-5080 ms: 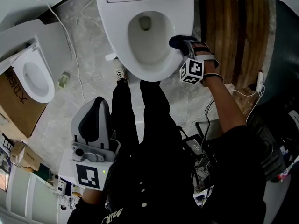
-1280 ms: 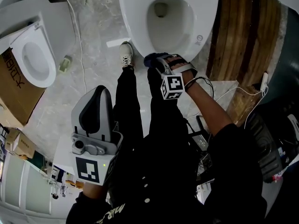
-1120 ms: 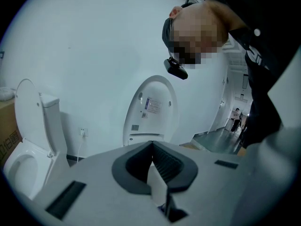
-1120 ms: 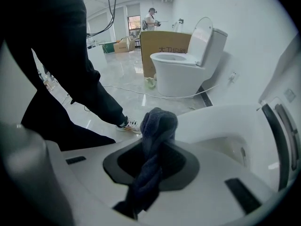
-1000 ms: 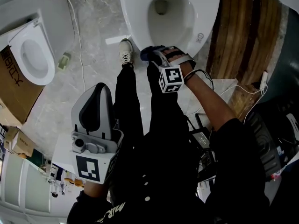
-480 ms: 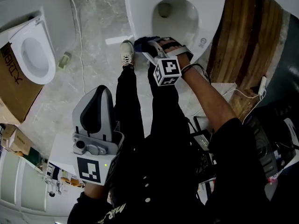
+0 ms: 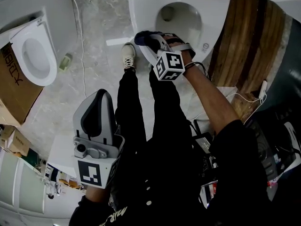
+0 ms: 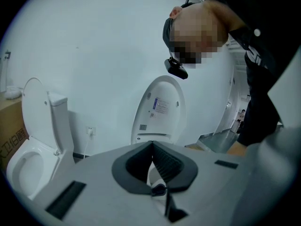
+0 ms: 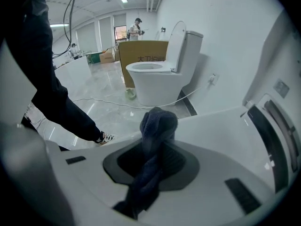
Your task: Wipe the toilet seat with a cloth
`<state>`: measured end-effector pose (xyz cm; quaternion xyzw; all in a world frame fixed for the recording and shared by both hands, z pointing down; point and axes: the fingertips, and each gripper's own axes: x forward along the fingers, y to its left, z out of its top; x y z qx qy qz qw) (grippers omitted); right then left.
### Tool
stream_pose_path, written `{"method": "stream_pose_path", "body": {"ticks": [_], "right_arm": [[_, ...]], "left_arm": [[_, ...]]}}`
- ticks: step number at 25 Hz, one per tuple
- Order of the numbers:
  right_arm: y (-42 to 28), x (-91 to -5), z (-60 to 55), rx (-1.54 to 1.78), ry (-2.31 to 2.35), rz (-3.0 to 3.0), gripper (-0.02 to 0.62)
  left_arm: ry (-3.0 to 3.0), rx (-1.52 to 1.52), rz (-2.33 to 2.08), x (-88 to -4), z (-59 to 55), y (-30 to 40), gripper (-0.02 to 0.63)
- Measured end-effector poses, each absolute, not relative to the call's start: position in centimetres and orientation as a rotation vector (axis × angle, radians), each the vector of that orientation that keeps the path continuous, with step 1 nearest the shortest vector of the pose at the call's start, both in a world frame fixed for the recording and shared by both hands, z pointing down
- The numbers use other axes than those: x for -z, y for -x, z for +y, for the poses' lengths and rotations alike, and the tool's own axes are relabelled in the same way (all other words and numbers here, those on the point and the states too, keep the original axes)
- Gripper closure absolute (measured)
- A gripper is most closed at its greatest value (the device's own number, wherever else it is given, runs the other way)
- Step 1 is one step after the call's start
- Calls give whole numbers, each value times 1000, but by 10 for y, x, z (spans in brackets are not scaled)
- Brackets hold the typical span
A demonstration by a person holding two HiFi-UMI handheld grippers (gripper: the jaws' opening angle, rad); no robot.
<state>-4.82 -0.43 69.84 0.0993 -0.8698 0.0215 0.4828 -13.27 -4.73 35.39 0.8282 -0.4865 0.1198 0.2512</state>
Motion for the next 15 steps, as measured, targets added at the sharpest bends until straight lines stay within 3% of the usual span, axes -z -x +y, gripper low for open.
{"method": "stream_pose_path", "body": {"ticks": [15], "right_arm": [[42, -697, -78, -219, -472, -2116, 511]], "left_arm": [[-2224, -321, -1352, -356, -52, 140, 595]]}}
